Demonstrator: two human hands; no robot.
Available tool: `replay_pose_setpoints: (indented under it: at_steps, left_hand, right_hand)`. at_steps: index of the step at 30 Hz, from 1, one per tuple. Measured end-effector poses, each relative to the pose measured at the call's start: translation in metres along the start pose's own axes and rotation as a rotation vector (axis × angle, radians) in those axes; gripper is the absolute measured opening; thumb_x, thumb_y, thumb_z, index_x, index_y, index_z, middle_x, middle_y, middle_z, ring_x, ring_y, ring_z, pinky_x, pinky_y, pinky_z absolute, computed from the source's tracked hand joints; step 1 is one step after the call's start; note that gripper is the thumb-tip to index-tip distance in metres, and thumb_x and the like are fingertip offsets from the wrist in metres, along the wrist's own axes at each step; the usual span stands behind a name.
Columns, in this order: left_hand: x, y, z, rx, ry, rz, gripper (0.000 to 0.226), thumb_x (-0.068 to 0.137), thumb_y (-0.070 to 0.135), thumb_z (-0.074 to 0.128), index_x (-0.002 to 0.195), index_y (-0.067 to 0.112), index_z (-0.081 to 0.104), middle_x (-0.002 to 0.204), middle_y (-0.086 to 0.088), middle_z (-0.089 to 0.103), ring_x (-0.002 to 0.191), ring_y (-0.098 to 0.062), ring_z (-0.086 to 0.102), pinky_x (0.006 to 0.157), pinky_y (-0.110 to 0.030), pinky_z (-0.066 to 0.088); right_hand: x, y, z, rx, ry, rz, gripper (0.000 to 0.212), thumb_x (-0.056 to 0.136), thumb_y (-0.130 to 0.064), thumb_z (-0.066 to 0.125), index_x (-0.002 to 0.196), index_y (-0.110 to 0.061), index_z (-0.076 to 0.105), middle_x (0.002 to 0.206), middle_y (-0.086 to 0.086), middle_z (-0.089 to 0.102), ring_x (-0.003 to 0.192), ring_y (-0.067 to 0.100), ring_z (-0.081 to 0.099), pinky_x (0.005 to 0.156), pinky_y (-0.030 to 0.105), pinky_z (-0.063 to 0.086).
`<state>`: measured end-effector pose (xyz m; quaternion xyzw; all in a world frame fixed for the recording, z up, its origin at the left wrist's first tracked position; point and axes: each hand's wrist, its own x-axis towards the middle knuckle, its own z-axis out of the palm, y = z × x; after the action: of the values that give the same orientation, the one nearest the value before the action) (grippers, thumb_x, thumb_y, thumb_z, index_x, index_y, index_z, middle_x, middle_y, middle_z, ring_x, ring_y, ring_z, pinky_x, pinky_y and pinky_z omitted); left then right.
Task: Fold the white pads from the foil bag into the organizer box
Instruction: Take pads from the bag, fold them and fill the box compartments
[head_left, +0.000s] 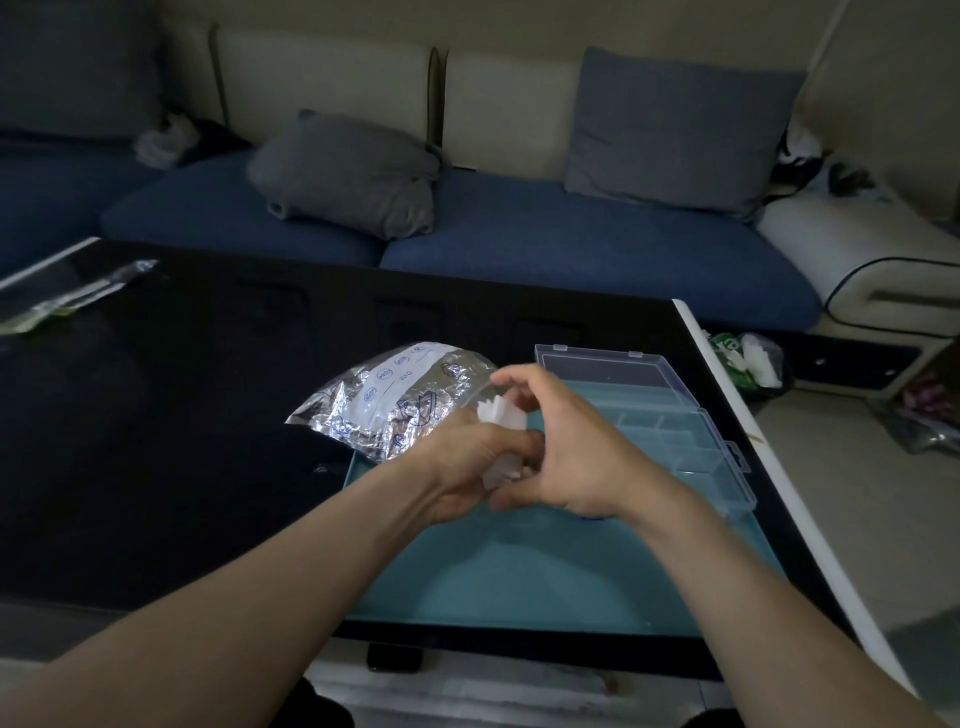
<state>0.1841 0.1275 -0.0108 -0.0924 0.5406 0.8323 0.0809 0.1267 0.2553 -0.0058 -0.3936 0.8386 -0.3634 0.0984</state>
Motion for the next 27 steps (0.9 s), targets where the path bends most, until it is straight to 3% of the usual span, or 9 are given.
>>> replay_pose_setpoints:
  at_steps: [2,5,8,10,14,17,21,24,27]
  left_hand:
    - [-0.001,0.000,0.000,0.029,0.019,-0.028,0.040,0.067,-0.016,0.060,0.103,0.002,0.057,0.078,-0.017,0.056,0.063,-0.023,0.061,0.047,-0.025,0.049]
    - [0.001,0.000,-0.002,0.021,-0.011,-0.059,0.029,0.078,-0.012,0.060,0.102,0.005,0.059,0.080,-0.015,0.061,0.067,-0.022,0.064,0.053,-0.027,0.052]
    - [0.001,0.002,-0.006,0.025,-0.052,-0.135,0.020,0.079,-0.005,0.063,0.095,0.006,0.060,0.077,-0.010,0.067,0.068,-0.021,0.066,0.063,-0.030,0.051]
    - [0.000,0.002,-0.005,0.013,-0.057,-0.167,0.014,0.081,-0.005,0.061,0.089,0.006,0.060,0.073,-0.011,0.066,0.064,-0.020,0.066,0.058,-0.028,0.052]
    - [0.004,0.001,0.000,-0.074,0.029,-0.083,0.014,0.087,-0.009,0.055,0.094,0.003,0.060,0.077,-0.014,0.063,0.068,-0.022,0.064,0.053,-0.026,0.054]
    - [0.004,0.000,0.003,-0.087,0.041,-0.068,0.016,0.082,-0.009,0.060,0.089,0.005,0.060,0.074,-0.012,0.062,0.067,-0.022,0.063,0.052,-0.026,0.054]
    - [-0.002,-0.007,0.004,0.077,-0.058,-0.155,0.032,0.072,-0.002,0.062,0.101,0.012,0.063,0.085,-0.013,0.064,0.076,-0.022,0.064,0.064,-0.032,0.055]
    - [-0.004,-0.012,0.004,0.125,-0.076,-0.221,0.030,0.088,-0.004,0.052,0.111,0.014,0.060,0.096,-0.015,0.062,0.086,-0.027,0.060,0.067,-0.034,0.056]
    - [-0.006,-0.011,0.003,0.127,-0.079,-0.234,0.024,0.090,-0.003,0.053,0.103,0.015,0.061,0.080,-0.008,0.066,0.069,-0.019,0.064,0.059,-0.031,0.056]
  right_hand:
    - [0.000,0.000,0.003,-0.045,-0.018,-0.009,0.090,0.052,-0.023,0.098,0.130,-0.030,0.053,0.119,-0.009,0.051,0.108,0.005,0.054,0.092,0.021,0.046]
    - [-0.002,0.000,0.003,0.030,-0.014,-0.041,0.076,0.058,-0.012,0.091,0.126,-0.029,0.061,0.118,-0.010,0.052,0.108,0.007,0.059,0.093,0.029,0.051]
    - [-0.007,0.000,0.003,0.122,-0.074,-0.036,0.094,0.060,-0.009,0.089,0.140,-0.037,0.048,0.130,-0.023,0.046,0.116,0.007,0.058,0.098,0.035,0.053]
    - [-0.007,-0.003,0.004,0.085,-0.085,-0.019,0.099,0.059,-0.014,0.091,0.144,-0.036,0.044,0.134,-0.019,0.052,0.118,0.008,0.058,0.100,0.034,0.051]
    - [-0.006,-0.002,0.006,0.109,-0.021,-0.022,0.076,0.058,-0.010,0.073,0.130,-0.030,0.058,0.117,-0.008,0.068,0.103,0.012,0.068,0.087,0.042,0.058]
    - [-0.006,-0.003,0.006,0.105,-0.036,-0.027,0.083,0.060,-0.011,0.082,0.135,-0.030,0.053,0.124,-0.006,0.061,0.106,0.011,0.064,0.088,0.029,0.055]
    - [-0.004,-0.006,0.006,-0.047,0.057,-0.021,0.074,0.061,-0.010,0.086,0.130,-0.019,0.062,0.109,-0.008,0.056,0.095,0.007,0.057,0.078,0.000,0.037]
    - [-0.004,-0.005,0.003,-0.082,0.018,0.029,0.089,0.062,-0.009,0.084,0.145,-0.014,0.051,0.113,-0.009,0.048,0.100,0.004,0.052,0.077,-0.005,0.032]
    - [-0.004,-0.006,0.003,-0.120,-0.085,0.039,0.096,0.065,-0.008,0.083,0.152,-0.012,0.041,0.117,-0.008,0.040,0.105,0.004,0.047,0.078,-0.006,0.030]
